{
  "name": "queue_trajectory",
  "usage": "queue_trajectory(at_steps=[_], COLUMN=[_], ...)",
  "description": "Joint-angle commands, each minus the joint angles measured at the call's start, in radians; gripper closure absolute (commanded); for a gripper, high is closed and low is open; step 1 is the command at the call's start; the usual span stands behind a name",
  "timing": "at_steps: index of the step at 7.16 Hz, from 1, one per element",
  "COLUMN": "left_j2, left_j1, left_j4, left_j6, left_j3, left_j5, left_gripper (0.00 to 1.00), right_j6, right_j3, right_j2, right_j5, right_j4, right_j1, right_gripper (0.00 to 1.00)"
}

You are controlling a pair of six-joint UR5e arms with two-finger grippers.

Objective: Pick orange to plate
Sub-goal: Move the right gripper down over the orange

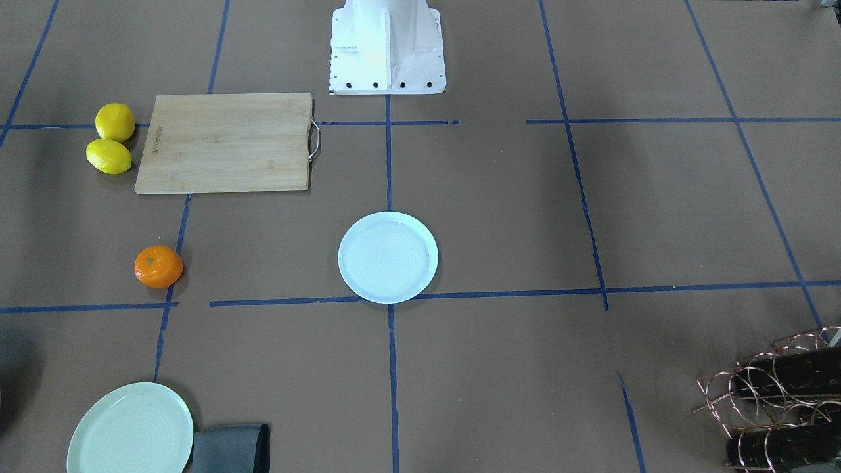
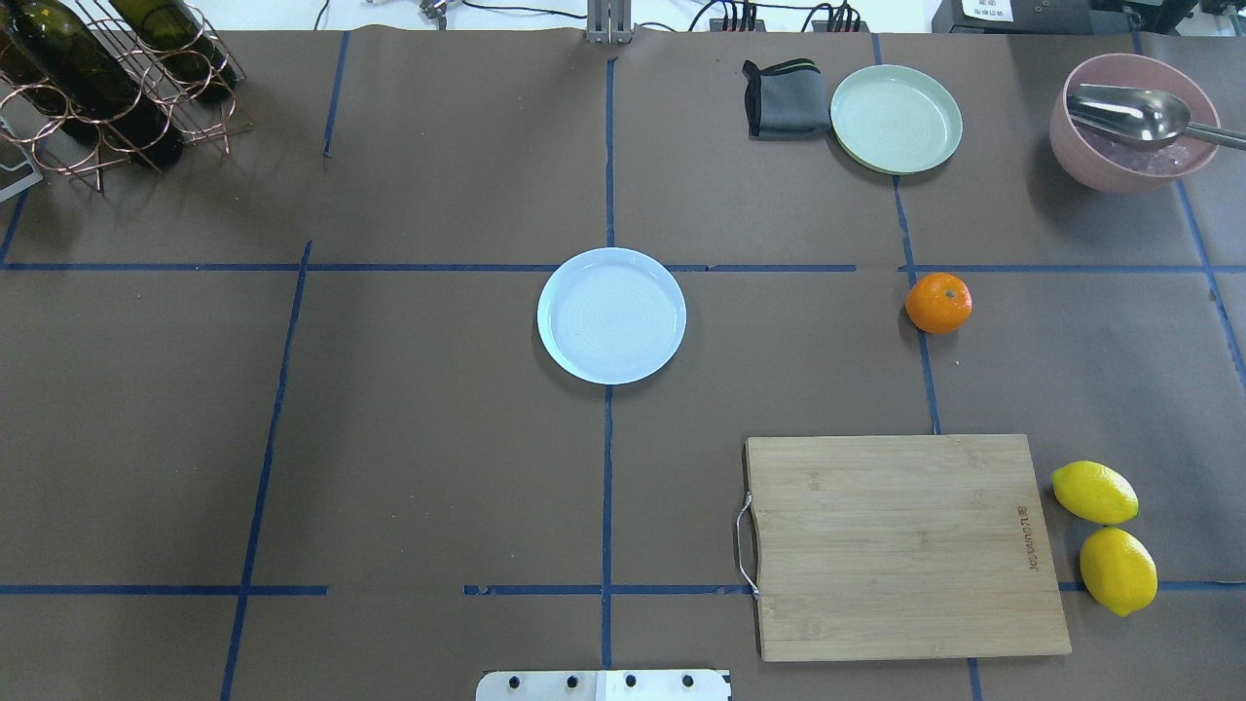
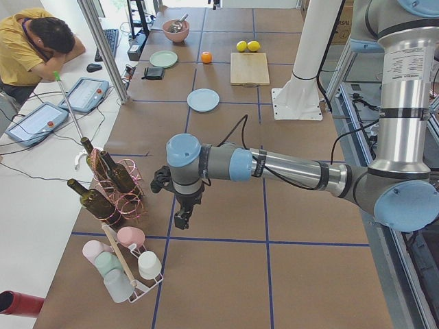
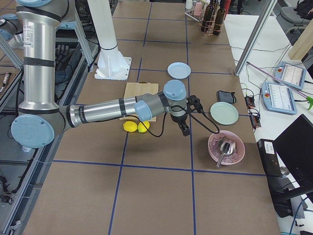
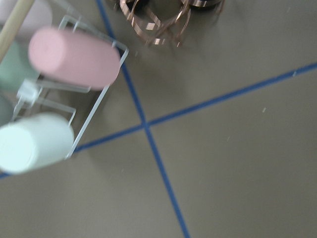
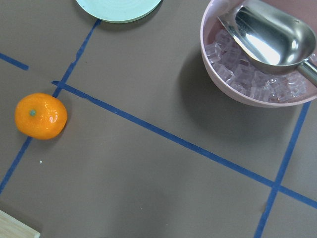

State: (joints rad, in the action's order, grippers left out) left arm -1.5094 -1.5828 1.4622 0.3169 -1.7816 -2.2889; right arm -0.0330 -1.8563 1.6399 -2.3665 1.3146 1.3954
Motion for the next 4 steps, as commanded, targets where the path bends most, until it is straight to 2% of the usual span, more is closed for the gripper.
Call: queue_trajectory(at_steps=[1,2,4], left_j2=[0.043,0.044,0.046], left_j1=[-0.026,-0.026,-0.026], left_j4=[0.001,0.001,0.000], left_j6=[0.022,0.021,0.019], left_j3=[0.002,0.001,0.002], left_j5=[0.000,0.003,-0.004], left_gripper=[0.00,0.00,0.00], right_j6=[-0.193,-0.278,-0.500], right_j3=[-0.035,-0.024,0.060], right_j2=[-0.056,-0.128,-0.298], right_j5=[0.022,0.068,0.227], right_j4=[0.002,0.008,0.011], right_j1=[-0.111,-0.190,-0.379], right_gripper=[0.00,0.00,0.00])
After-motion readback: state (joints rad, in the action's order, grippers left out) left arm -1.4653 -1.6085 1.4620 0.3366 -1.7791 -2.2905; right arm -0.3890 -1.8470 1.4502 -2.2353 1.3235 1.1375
